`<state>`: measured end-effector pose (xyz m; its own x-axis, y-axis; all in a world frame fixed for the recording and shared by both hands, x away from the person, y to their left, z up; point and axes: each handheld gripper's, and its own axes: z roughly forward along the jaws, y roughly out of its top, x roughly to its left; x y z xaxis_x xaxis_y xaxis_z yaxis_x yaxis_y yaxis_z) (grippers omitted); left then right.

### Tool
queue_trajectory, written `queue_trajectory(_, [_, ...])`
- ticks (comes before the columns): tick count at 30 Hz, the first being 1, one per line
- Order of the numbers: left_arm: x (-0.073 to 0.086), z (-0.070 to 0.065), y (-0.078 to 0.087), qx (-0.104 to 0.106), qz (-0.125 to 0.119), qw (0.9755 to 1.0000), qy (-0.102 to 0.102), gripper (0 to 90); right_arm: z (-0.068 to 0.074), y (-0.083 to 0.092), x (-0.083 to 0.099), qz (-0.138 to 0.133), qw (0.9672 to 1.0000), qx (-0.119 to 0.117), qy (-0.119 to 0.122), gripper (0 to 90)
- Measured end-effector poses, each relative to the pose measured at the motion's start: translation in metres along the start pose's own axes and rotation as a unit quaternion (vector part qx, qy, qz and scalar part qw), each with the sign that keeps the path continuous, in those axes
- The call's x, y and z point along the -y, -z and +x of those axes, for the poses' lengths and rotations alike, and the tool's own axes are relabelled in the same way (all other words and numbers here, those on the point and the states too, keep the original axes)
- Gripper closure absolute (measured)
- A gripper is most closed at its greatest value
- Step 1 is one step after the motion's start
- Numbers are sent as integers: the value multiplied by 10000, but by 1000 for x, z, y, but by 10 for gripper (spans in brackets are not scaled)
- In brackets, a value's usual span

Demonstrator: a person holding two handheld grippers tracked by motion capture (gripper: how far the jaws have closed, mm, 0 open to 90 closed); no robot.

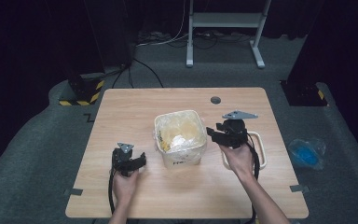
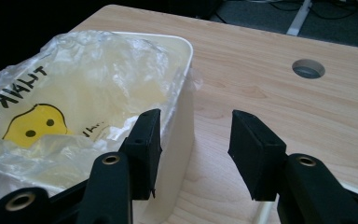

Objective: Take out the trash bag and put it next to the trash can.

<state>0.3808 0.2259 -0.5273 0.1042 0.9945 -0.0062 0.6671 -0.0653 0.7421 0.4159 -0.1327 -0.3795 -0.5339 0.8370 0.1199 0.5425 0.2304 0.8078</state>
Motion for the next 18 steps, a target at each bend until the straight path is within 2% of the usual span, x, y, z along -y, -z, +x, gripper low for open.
queue_trajectory(10, [0,0,0,1,-1,10000,0,242,6,-11,-2,196,9998,-46,55,564])
queue_trajectory(18, [0,0,0,1,0,10000,0,242,9,-15,-2,350,9993,-95,108,661])
